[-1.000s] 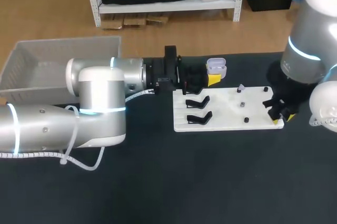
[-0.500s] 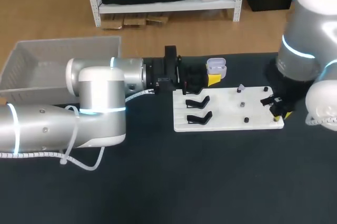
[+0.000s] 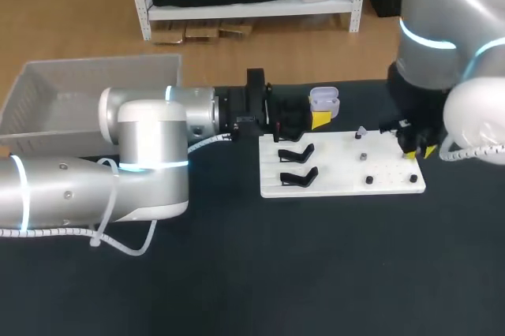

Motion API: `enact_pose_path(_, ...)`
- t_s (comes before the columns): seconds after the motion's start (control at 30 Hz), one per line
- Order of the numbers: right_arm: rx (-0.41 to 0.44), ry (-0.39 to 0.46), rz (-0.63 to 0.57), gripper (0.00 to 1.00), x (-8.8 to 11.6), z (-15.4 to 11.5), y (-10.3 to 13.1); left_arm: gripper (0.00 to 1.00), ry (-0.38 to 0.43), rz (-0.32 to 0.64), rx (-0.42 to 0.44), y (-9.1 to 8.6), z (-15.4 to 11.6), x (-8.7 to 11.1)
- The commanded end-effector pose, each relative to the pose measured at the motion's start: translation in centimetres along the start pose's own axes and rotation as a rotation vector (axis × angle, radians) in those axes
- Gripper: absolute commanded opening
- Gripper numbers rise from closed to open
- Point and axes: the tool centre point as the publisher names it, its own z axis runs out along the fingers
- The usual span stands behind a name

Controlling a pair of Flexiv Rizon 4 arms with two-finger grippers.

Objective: Pick up each earbud case from the left stands, insert the matching earbuds, close the lid, and place the case in the box.

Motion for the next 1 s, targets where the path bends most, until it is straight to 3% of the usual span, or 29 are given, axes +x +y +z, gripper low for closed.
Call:
enact_pose_path(0.03,0.054,0.009,0.017,0.00,0.8,-3.3,1.1,0.00,-0.003,0.002,-0.001,0.0,0.0,0.1)
enact_pose_path(0.2,0.044,-0.037,0.058,0.00,1.2,-6.1,2.4,0.00,-0.003,0.002,-0.001,0.0,0.0,0.1)
enact_pose_path(0.6,0.044,-0.037,0.058,0.00,1.2,-6.1,2.4,0.00,-0.003,0.002,-0.001,0.0,0.0,0.1)
enact_pose_path(0.63,0.040,0.003,0.135,0.00,1.0,-6.0,2.4,0.00,-0.003,0.002,-0.001,0.0,0.0,0.1)
enact_pose_path(0.7,0.060,0.005,0.271,0.00,0.4,-6.7,3.2,0.00,-0.003,0.002,-0.001,0.0,0.0,0.1)
enact_pose_path(0.77,0.129,0.046,0.354,0.00,-0.4,-7.2,4.2,0.00,-0.003,0.002,-0.001,0.0,0.0,0.1)
enact_pose_path(1.0,0.201,0.102,0.521,0.00,-3.1,-8.1,6.9,0.00,-0.003,0.002,-0.001,0.0,0.0,0.1)
